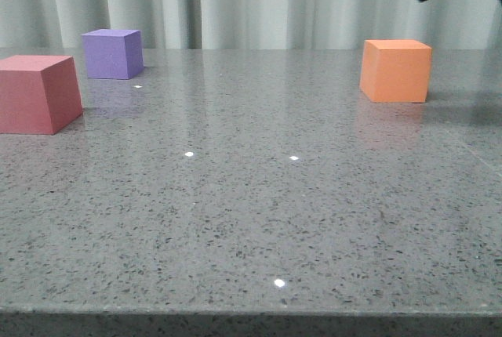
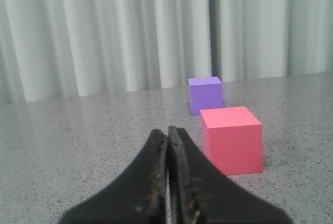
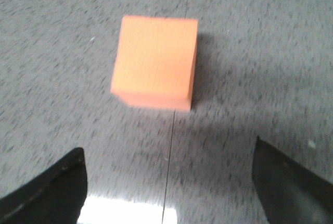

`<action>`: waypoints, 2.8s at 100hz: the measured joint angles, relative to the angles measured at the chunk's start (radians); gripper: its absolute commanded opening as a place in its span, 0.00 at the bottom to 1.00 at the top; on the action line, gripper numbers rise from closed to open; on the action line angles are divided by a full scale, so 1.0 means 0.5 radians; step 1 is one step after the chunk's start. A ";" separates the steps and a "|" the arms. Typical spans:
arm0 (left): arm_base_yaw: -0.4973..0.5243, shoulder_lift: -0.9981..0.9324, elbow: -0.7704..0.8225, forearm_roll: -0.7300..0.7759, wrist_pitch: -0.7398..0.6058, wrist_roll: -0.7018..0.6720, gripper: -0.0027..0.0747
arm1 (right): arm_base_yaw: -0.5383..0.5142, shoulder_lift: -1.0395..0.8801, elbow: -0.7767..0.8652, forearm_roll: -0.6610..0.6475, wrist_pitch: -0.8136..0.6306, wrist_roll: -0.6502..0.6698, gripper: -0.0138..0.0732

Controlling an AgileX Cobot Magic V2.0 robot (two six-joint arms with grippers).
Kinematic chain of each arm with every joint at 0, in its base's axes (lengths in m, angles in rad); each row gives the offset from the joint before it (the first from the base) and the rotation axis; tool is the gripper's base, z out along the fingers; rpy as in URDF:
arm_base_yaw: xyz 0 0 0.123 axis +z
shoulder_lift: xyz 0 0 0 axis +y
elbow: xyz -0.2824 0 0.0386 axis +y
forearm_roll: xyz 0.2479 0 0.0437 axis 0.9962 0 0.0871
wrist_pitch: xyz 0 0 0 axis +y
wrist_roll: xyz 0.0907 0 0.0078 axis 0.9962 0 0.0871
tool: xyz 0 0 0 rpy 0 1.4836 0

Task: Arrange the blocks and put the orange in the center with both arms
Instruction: 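Lower the open right gripper over the orange cube and close, then lift the orange cube with the right gripper toward the table center, then set the orange cube down and open the right gripper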

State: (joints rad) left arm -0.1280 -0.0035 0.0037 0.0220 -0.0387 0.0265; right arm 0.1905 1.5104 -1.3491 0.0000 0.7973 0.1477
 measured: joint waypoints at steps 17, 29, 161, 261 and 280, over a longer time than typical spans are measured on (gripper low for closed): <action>0.000 0.000 0.000 0.000 0.000 0.000 0.01 | 0.010 0.258 -0.262 -0.024 0.004 0.000 0.89; 0.000 0.000 0.000 0.000 0.000 0.000 0.01 | 0.038 0.367 -0.383 -0.027 0.004 -0.001 0.89; 0.000 0.000 0.000 0.000 0.000 0.000 0.01 | 0.340 0.642 -0.650 -0.016 0.066 0.159 0.56; 0.000 0.000 0.000 0.000 0.000 0.000 0.01 | 0.832 1.395 -1.552 -0.238 0.222 0.820 0.57; 0.000 0.000 0.000 0.000 0.000 0.000 0.01 | 0.836 1.403 -1.558 -0.238 0.215 0.820 0.78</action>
State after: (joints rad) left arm -0.1280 -0.0035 0.0037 0.0220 -0.0387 0.0265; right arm 0.6083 2.2117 -2.1282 -0.1188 0.9048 0.5579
